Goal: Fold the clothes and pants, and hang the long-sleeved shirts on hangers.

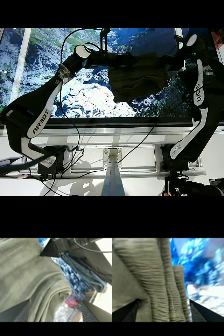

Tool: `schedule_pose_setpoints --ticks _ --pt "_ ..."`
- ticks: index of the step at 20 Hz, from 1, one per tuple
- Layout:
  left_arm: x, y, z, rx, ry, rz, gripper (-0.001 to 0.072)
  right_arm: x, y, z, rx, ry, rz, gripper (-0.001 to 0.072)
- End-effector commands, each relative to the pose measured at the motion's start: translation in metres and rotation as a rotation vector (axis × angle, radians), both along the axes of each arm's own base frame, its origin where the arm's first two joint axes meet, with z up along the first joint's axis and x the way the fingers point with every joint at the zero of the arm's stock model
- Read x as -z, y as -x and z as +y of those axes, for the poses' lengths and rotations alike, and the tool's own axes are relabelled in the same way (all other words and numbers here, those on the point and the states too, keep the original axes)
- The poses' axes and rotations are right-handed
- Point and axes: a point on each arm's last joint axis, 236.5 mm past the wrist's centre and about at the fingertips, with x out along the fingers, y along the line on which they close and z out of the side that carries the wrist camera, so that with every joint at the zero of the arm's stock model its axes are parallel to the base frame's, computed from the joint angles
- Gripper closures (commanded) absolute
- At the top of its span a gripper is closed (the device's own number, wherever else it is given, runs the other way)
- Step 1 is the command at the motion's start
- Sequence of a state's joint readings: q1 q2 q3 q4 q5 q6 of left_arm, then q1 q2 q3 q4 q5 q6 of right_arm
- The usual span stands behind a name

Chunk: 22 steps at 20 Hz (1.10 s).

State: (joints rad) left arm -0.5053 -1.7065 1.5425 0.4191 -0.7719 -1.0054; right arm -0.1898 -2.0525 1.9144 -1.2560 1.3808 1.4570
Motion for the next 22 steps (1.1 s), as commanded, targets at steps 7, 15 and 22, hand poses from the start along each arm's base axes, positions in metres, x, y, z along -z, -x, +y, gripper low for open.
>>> schedule_pose_setpoints --ticks 7,15,22 --pt "0.0 0.0 0.0 0.0 0.0 -0.001 0.001 -0.016 0.041 0.095 -0.07 -0.709 0.212 0.0025" --pt "0.02 -0.024 0.039 -0.027 -0.137 -0.074 0.0011 -0.02 0.04 0.201 -0.281 -0.73 0.133 0.0024" --pt "-0.037 -0.05 0.096 -0.125 -0.11 -0.171 0.0011 -0.029 0.033 0.242 -0.422 -0.597 0.019 0.0683"
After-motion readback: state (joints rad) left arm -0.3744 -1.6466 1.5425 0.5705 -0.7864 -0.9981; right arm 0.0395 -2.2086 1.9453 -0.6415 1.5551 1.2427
